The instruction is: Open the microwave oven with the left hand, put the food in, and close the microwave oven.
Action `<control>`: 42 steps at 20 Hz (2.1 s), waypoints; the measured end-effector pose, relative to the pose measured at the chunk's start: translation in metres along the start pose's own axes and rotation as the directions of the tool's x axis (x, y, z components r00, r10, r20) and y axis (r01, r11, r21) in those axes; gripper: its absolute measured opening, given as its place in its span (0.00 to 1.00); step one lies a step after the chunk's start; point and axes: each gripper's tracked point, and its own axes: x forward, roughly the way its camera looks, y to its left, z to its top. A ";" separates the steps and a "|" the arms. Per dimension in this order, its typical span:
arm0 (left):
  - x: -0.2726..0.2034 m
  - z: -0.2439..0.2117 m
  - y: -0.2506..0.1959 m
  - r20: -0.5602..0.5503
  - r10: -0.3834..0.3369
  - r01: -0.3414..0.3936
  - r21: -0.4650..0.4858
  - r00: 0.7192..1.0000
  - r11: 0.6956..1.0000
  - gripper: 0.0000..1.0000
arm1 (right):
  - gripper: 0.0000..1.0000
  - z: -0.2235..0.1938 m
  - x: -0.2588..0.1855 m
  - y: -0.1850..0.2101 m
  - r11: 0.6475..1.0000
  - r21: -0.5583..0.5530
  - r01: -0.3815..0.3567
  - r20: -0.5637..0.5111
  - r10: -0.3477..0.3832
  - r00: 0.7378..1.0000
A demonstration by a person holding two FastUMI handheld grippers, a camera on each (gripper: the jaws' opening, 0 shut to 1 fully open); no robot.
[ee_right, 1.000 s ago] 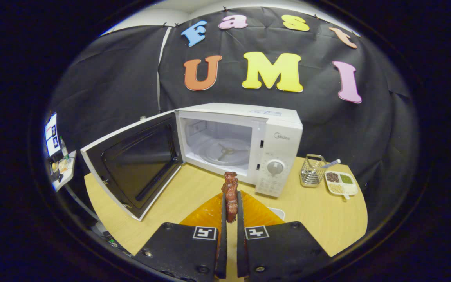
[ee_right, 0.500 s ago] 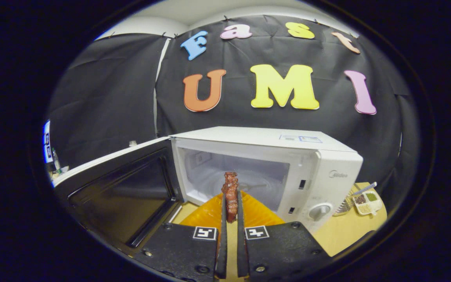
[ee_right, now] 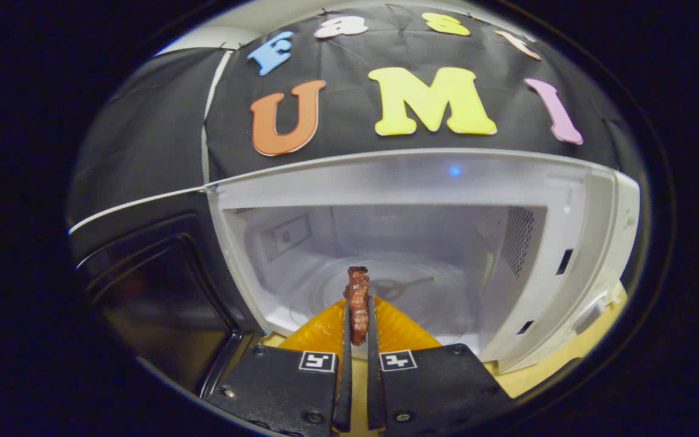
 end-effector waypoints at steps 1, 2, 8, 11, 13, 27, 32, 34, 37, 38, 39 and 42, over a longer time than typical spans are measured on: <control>0.002 -0.003 0.001 -0.005 0.000 0.000 -0.002 1.000 1.000 0.89 | 0.13 0.003 0.006 0.002 0.998 0.058 -0.001 0.007 0.001 1.000; 0.004 -0.006 0.002 -0.010 0.002 -0.002 0.000 1.000 1.000 0.89 | 0.13 0.001 0.009 0.002 0.993 0.115 0.001 0.010 -0.002 1.000; 0.013 -0.019 0.006 -0.054 0.003 -0.003 -0.007 0.999 1.000 0.89 | 0.16 -0.008 0.033 -0.002 0.881 0.469 0.065 0.020 -0.084 0.996; 0.015 -0.024 -0.001 -0.074 -0.032 0.029 -0.046 0.997 0.999 0.89 | 0.08 -0.016 0.041 -0.006 0.806 0.583 0.099 0.048 -0.156 0.987; 0.016 -0.027 0.000 -0.078 -0.036 0.032 -0.052 0.996 0.998 0.89 | 0.10 -0.022 0.047 -0.008 0.774 0.621 0.125 0.054 -0.201 0.978; 0.020 -0.051 0.042 -0.109 0.048 -0.055 -0.062 0.993 0.997 0.89 | 0.90 0.019 0.013 -0.007 0.919 0.200 0.341 0.175 -0.376 0.910; 0.019 -0.061 0.084 -0.111 0.128 -0.136 -0.069 0.985 0.988 0.89 | 1.00 0.039 -0.038 -0.001 0.955 0.124 0.270 0.228 -0.293 0.929; 0.020 -0.069 0.089 -0.103 0.102 -0.111 -0.087 0.989 0.990 0.90 | 1.00 0.051 -0.067 -0.002 0.961 0.118 0.252 0.258 -0.274 0.926; 0.029 -0.085 0.103 -0.103 0.078 -0.090 -0.119 0.992 0.989 0.90 | 1.00 0.070 -0.119 -0.017 0.963 0.121 0.242 0.311 -0.268 0.912; 0.032 -0.090 0.108 -0.113 0.078 -0.093 -0.127 0.991 0.988 0.79 | 0.89 0.077 -0.137 -0.023 0.963 0.116 0.244 0.327 -0.269 0.906; 0.033 -0.093 0.113 -0.110 0.080 -0.094 -0.132 0.991 0.987 0.89 | 1.00 0.083 -0.160 -0.029 0.964 0.107 0.245 0.343 -0.267 0.901; 0.040 -0.091 0.119 -0.078 0.078 -0.088 -0.132 0.994 0.987 0.75 | 0.89 0.102 -0.227 -0.038 0.973 0.048 0.226 0.388 -0.226 0.893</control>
